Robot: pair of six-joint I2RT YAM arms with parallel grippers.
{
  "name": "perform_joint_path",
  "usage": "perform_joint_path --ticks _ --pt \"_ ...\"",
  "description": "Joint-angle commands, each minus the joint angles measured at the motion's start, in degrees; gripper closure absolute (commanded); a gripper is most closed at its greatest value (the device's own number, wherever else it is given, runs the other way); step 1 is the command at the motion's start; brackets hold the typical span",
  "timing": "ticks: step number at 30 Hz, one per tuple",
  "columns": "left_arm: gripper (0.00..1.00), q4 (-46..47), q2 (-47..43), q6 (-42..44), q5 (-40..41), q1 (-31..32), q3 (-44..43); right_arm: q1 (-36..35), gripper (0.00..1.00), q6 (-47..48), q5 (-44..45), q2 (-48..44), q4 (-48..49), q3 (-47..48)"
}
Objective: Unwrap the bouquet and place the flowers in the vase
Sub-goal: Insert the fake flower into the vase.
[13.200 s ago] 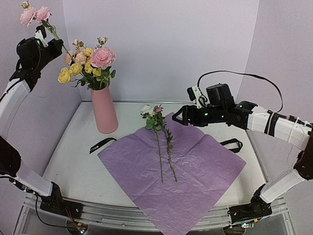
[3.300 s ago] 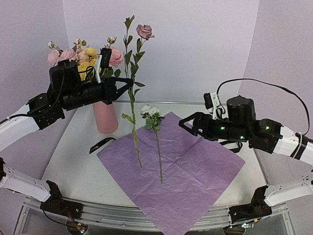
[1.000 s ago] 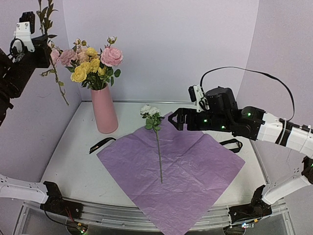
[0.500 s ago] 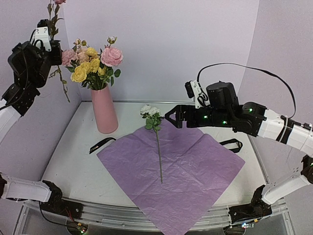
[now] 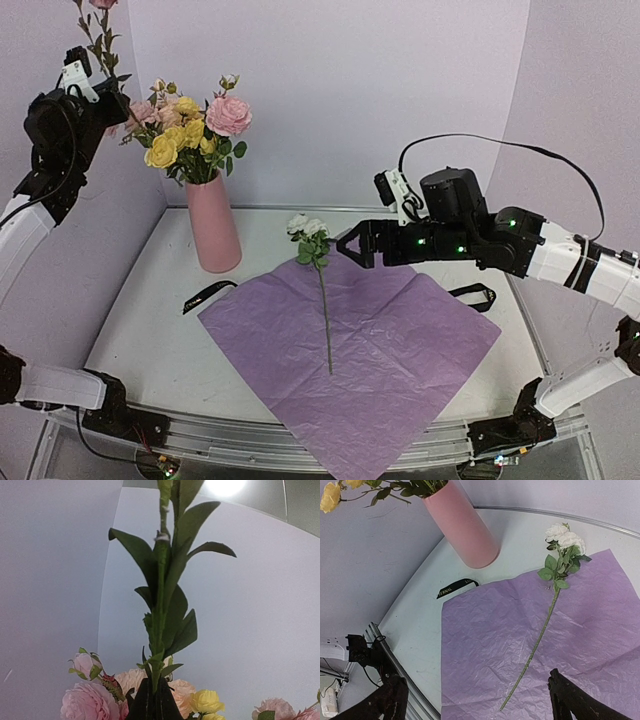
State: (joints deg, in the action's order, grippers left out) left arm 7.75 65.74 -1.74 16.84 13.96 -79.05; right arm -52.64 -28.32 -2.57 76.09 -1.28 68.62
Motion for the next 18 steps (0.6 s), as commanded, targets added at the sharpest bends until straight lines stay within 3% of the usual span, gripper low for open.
perform_joint_path --ticks 1,9,18 --pt "1.0 6.4 1.9 -5.3 -3.7 -0.8 -0.3 0.3 0.02 0.3 -0.9 -1.6 -1.8 1.7" --pt "1.0 10.2 3.8 -6.2 -4.2 -1.0 -0.4 0.4 0.02 0.7 -1.3 -1.8 -3.1 2.0" --pt "1.0 10.8 5.9 -1.5 -6.4 -1.0 -3.1 0.9 0.02 2.4 -1.8 -1.8 -4.3 3.1"
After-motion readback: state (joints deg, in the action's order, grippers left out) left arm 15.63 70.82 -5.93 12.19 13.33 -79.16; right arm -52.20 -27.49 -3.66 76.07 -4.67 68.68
